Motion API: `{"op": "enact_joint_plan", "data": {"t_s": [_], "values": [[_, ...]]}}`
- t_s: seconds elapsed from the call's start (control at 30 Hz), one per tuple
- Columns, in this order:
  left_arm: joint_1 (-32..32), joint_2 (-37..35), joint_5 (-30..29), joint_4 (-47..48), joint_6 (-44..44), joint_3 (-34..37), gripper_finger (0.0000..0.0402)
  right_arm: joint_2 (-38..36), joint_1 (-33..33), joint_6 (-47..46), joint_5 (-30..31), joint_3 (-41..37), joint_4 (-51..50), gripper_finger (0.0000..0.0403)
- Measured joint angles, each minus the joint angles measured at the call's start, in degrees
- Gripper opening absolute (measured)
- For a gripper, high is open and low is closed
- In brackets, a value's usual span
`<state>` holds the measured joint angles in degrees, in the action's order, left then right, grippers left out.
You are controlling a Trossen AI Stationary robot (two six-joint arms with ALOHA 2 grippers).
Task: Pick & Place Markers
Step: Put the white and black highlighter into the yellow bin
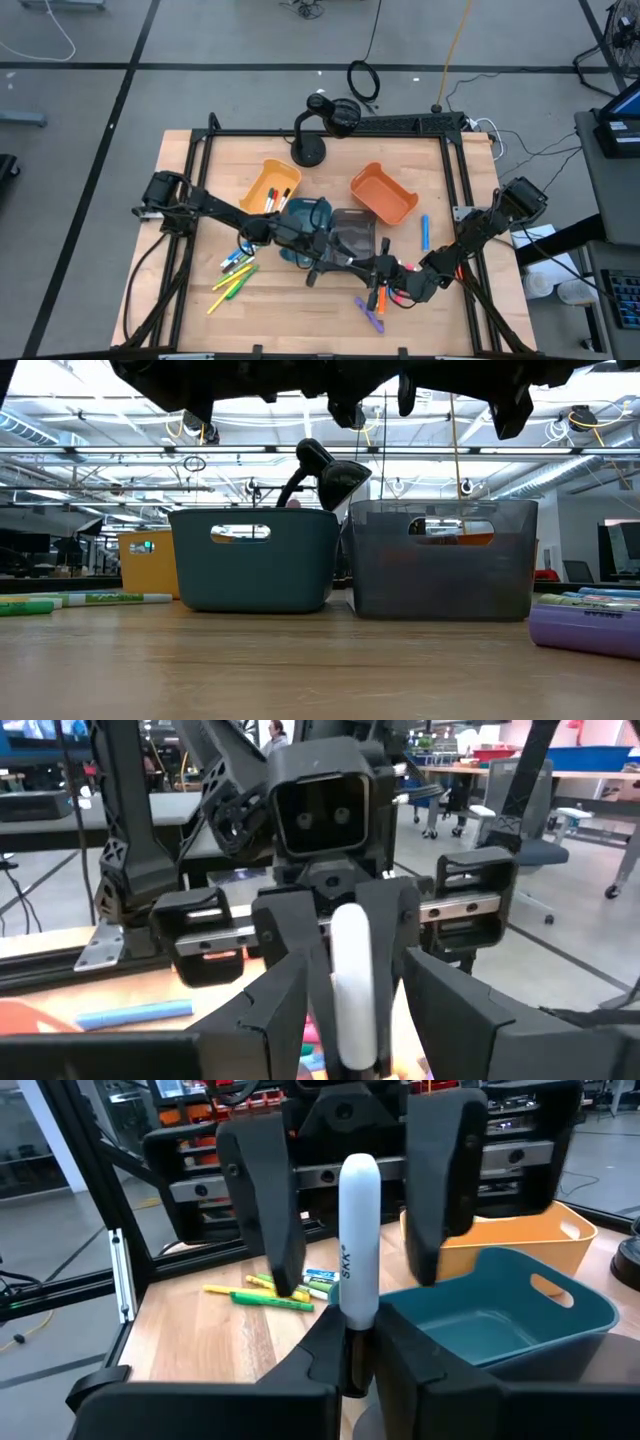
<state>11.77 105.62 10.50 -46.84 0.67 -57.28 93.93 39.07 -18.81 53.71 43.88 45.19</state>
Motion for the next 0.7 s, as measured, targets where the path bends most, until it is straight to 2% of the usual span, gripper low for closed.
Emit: {"op": "enact_joint_plan", "data": {"t_s": [0.23,0.33,0.43,0.57,0.7], "values": [[0.0,0.0,0.0,1.0,0.3,-0.1,0.017,0.0,0.0,0.3,0.0,0.0,-0.1,0.0022],[0.0,0.0,0.0,0.7,0.3,-0.1,0.017,0.0,-0.5,5.7,-0.6,0.0,1.0,0.0022],[0.0,-0.2,-0.1,0.8,0.3,-0.1,0.017,0.0,-3.1,10.8,-5.2,0.0,2.8,0.0022],[-0.7,-2.5,-0.4,4.6,1.9,-0.1,0.017,0.0,-8.1,11.4,-15.1,0.0,3.0,0.0022],[-2.5,-6.6,0.0,13.7,3.4,-0.1,0.017,0.0,-10.2,13.4,-16.5,0.0,2.8,0.0022]]}}
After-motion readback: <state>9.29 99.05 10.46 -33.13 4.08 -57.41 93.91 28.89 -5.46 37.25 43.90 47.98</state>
